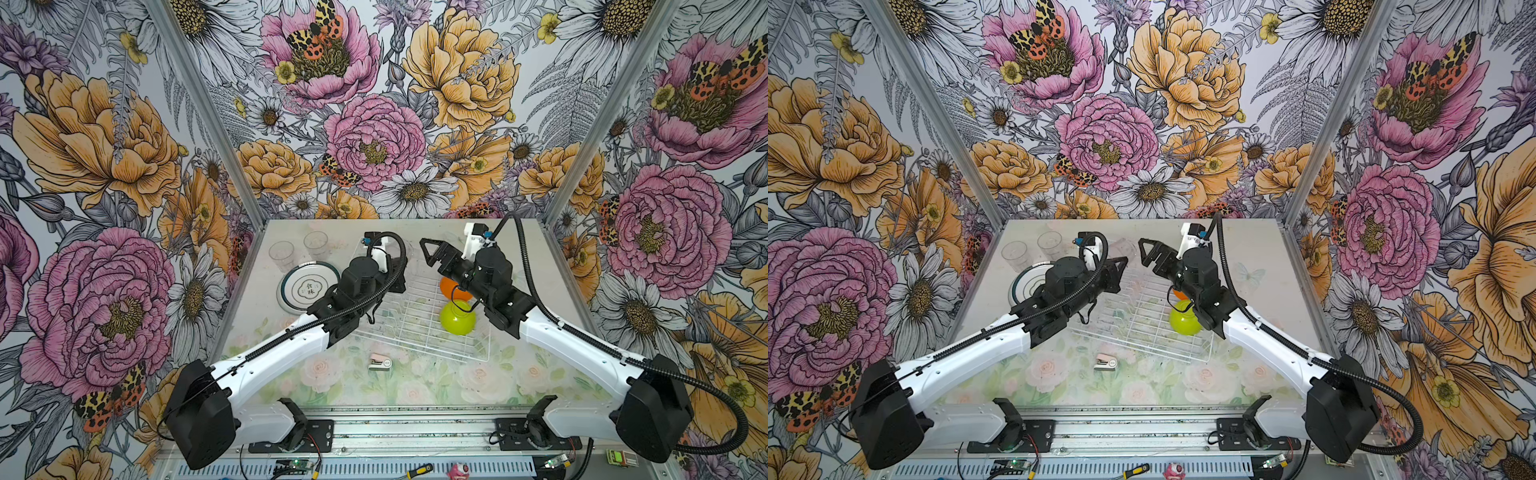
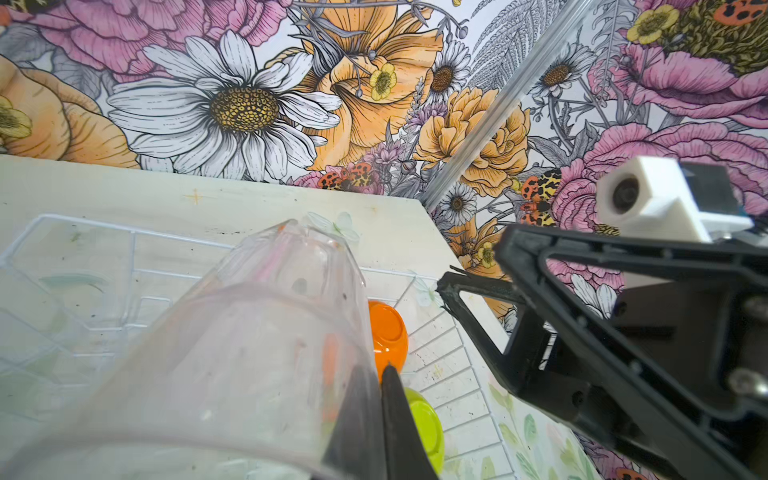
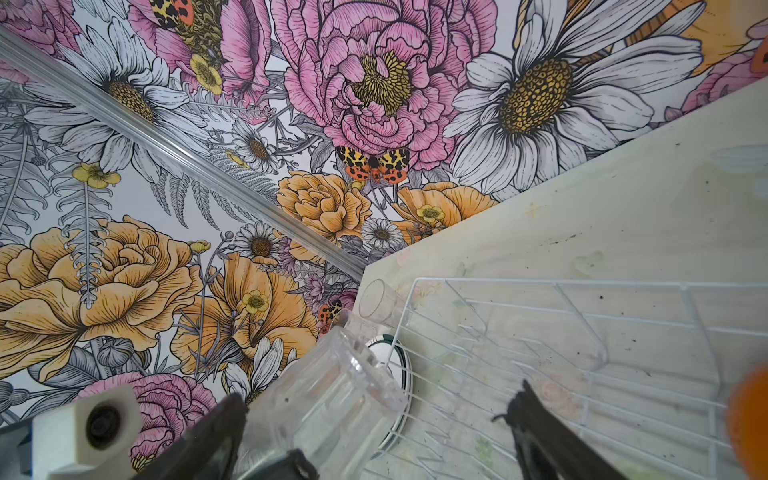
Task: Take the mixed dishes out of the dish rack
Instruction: 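Open the right gripper off the cup while the left gripper holds it, then carry the cup with the left gripper beside the other cups near the plates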
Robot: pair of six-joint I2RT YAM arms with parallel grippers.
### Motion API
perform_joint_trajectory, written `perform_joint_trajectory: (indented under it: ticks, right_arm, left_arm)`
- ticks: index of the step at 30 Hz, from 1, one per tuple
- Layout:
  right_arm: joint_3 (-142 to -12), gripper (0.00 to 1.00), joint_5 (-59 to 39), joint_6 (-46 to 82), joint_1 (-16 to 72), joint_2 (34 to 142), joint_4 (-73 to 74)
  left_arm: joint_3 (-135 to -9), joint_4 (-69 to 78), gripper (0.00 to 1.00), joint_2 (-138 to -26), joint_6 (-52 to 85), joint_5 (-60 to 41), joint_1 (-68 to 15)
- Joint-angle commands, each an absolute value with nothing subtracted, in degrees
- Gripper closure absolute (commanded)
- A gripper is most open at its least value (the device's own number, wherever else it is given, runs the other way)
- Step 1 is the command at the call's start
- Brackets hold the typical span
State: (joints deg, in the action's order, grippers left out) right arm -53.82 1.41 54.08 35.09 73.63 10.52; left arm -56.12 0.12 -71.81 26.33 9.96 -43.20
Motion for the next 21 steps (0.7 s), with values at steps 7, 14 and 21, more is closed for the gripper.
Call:
perform_joint_trajectory:
  ticks: [7,14,21]
  right_arm:
    - [-50.77,0.01,6.21,48.74,35.06,69.71,8.22]
    - [-47.73,0.01,6.15,47.01,34.13,66.66,6.51]
    - [-46.17,0.01,5.06,45.91,32.73,62.96,0.23]
  left_arm:
    - [-64.65,-18.94,1.00,-69.87,24.02,14.23,-29.12]
    - [-74.15,-29.16,1.00,-79.04,20.64,10.84,-18.69]
    - [-87.51,-38.25,1.00,-93.57,16.48,7.36,-14.94]
